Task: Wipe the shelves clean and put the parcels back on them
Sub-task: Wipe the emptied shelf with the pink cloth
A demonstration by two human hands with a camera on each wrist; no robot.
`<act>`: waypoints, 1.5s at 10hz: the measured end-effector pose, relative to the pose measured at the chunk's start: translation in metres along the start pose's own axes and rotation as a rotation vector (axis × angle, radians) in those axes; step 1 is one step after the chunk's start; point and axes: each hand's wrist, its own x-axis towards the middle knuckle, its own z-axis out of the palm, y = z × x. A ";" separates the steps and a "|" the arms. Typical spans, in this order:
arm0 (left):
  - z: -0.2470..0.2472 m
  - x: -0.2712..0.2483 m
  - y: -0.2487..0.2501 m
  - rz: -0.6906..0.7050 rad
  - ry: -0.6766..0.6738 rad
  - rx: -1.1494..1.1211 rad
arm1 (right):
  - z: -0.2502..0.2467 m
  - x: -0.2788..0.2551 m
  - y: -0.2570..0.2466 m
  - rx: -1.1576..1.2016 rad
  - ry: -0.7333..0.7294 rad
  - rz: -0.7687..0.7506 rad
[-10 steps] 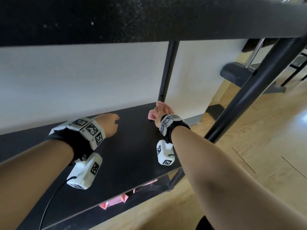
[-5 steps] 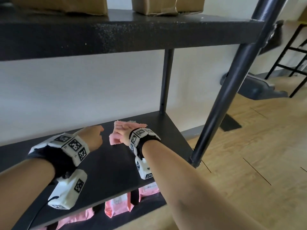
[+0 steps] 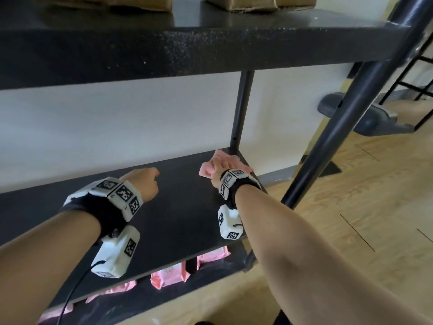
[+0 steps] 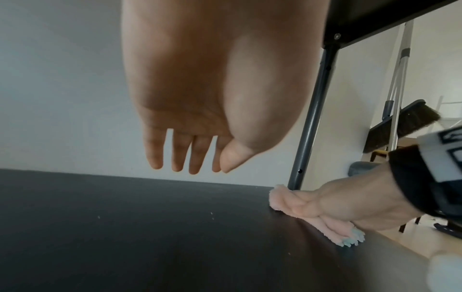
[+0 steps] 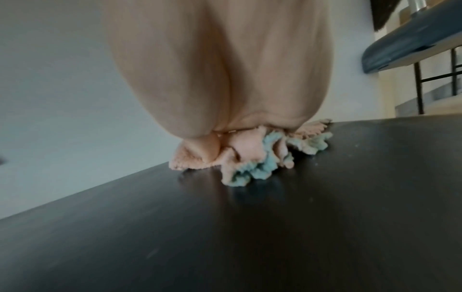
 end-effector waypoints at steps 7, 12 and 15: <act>0.058 -0.101 0.001 -0.018 0.150 0.062 | 0.013 -0.096 0.102 -0.504 -0.057 -0.391; 0.081 -0.136 -0.061 -0.004 0.235 -0.008 | 0.046 -0.079 0.104 -0.486 0.183 -0.496; 0.082 -0.150 -0.081 0.065 0.190 0.016 | 0.100 -0.115 0.096 -0.522 0.123 -0.557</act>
